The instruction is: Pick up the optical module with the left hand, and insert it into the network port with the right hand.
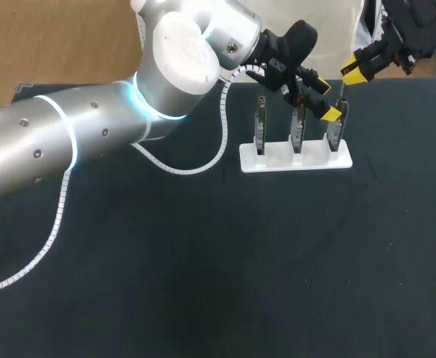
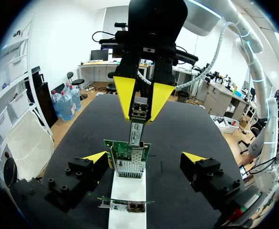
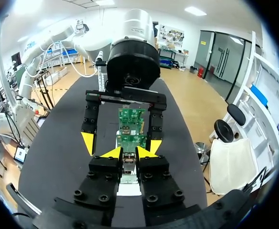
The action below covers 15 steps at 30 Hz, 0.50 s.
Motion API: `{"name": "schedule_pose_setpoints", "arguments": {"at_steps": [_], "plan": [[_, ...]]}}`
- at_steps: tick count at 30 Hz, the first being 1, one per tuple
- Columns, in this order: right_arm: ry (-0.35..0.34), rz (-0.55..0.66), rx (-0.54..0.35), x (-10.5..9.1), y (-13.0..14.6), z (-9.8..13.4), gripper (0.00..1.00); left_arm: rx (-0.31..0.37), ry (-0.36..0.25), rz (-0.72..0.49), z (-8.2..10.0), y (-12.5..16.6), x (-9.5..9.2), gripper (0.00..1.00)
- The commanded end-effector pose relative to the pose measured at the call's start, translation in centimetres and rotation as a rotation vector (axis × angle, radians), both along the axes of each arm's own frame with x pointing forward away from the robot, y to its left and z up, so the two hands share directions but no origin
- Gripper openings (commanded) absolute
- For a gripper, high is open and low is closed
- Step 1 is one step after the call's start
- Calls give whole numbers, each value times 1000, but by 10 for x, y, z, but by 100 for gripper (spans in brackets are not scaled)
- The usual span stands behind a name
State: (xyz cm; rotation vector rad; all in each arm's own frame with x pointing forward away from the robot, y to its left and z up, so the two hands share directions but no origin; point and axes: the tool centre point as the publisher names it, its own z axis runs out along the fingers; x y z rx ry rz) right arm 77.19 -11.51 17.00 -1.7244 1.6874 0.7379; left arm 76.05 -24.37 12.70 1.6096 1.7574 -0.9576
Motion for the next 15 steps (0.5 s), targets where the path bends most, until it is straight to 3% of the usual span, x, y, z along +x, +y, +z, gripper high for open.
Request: {"name": "schedule_pose_setpoints", "arguments": {"at_steps": [1, 15], "plan": [[1, 1, -1, 0, -1, -2, 0, 6, 4, -3, 1, -1, 2, 100], [-15, 13, 8, -2, -1, 4, 0, 6, 4, -3, 1, -1, 2, 100]]}}
